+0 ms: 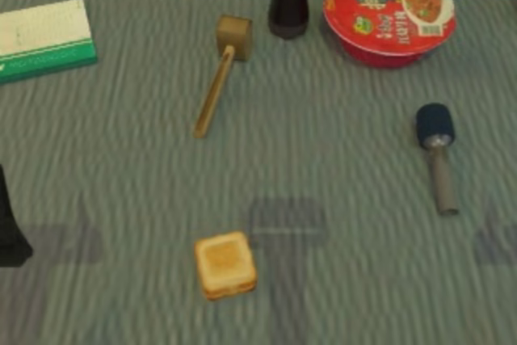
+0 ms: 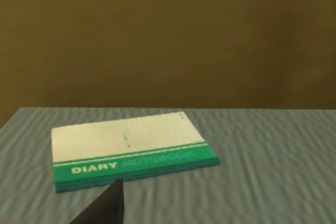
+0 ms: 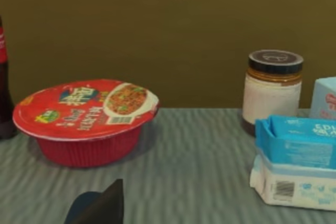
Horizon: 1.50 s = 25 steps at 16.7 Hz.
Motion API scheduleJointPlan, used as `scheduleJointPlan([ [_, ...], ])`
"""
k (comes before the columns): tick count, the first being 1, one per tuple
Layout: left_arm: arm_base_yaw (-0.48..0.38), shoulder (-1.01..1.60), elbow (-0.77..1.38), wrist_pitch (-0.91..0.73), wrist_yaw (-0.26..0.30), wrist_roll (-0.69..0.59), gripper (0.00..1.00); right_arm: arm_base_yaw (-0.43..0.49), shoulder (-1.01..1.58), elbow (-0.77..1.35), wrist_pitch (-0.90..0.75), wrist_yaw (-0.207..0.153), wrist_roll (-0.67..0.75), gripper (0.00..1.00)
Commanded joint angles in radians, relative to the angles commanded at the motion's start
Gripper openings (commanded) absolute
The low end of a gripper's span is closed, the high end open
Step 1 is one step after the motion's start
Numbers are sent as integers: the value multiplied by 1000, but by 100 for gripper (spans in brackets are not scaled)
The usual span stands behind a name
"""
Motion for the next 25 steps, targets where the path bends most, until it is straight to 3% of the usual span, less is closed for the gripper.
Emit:
scheduleJointPlan([
  [4, 0, 0, 0, 0, 0, 0, 100, 8, 31, 30, -21, -1, 8, 100],
  [8, 0, 0, 0, 0, 0, 0, 100, 46, 221, 197, -137, -1, 51, 100],
  [19, 0, 0, 0, 0, 0, 0, 100, 208, 1289, 901, -686, 11, 231, 100],
  [25, 0, 0, 0, 0, 0, 0, 100, 279, 1695, 1213, -907, 11, 311, 100],
])
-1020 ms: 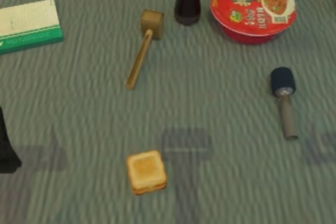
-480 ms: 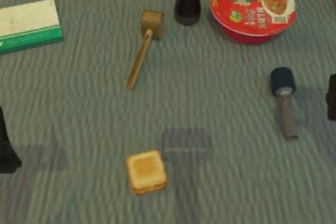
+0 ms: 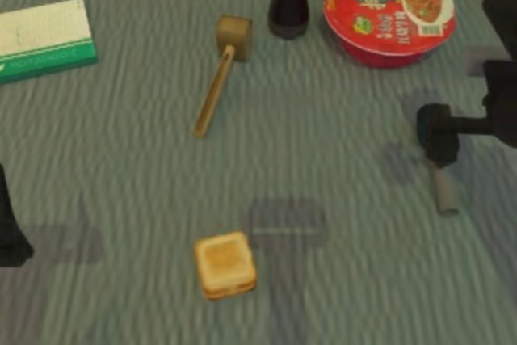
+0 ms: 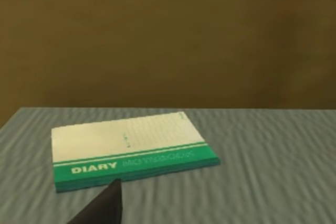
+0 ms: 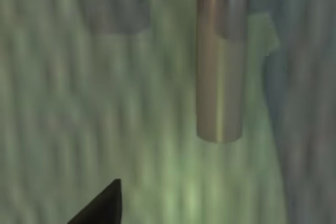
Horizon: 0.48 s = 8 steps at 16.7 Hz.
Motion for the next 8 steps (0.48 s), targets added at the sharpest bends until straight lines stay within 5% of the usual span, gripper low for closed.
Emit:
scheduleJointPlan([
  [8, 0, 0, 0, 0, 0, 0, 100, 22, 124, 104, -61, -1, 25, 100],
])
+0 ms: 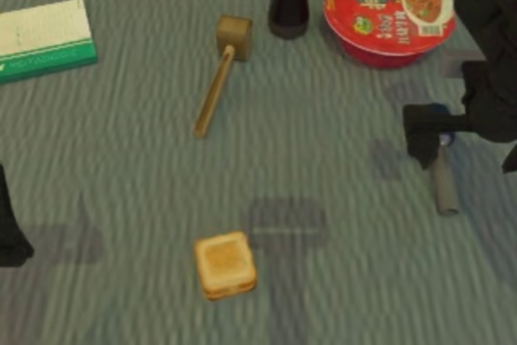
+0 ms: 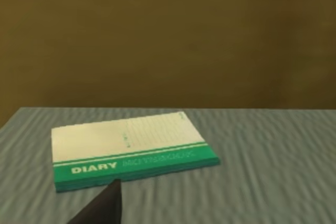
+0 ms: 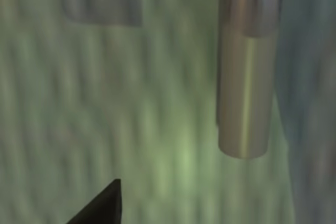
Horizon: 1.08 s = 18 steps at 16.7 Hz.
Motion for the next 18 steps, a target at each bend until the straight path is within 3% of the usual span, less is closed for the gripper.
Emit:
scheduleJointPlan([
  [4, 0, 0, 0, 0, 0, 0, 100, -3, 20, -24, 41, 0, -2, 100],
  [11, 0, 0, 0, 0, 0, 0, 100, -2, 178, -149, 333, 1, 1, 100],
  [16, 0, 0, 0, 0, 0, 0, 100, -1, 197, -162, 359, 1, 2, 100],
  [18, 0, 0, 0, 0, 0, 0, 100, -1, 197, -162, 359, 1, 2, 85],
])
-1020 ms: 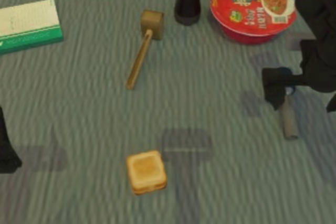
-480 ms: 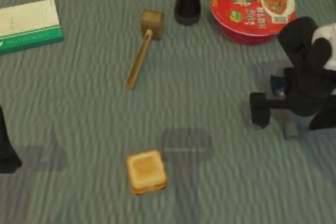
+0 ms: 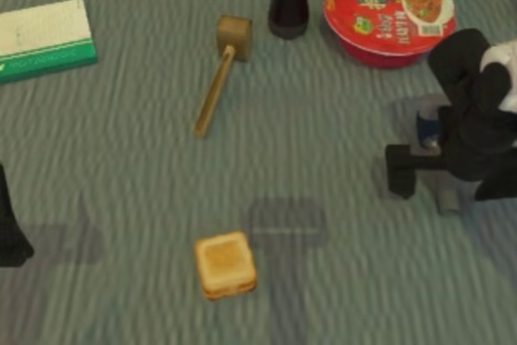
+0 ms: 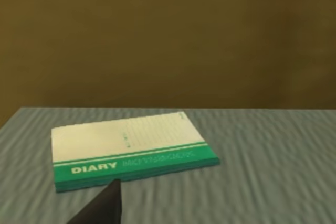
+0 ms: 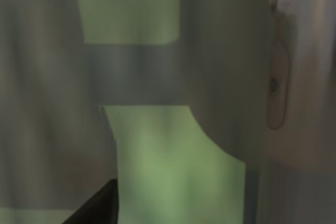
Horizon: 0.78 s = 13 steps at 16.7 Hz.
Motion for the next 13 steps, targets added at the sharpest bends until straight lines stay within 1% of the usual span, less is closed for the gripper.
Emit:
scheduleJointPlan([
  [11, 0, 0, 0, 0, 0, 0, 100, 0, 0, 0, 0, 0, 0, 2],
  [12, 0, 0, 0, 0, 0, 0, 100, 0, 0, 0, 0, 0, 0, 0],
  [13, 0, 0, 0, 0, 0, 0, 100, 0, 0, 0, 0, 0, 0, 0],
])
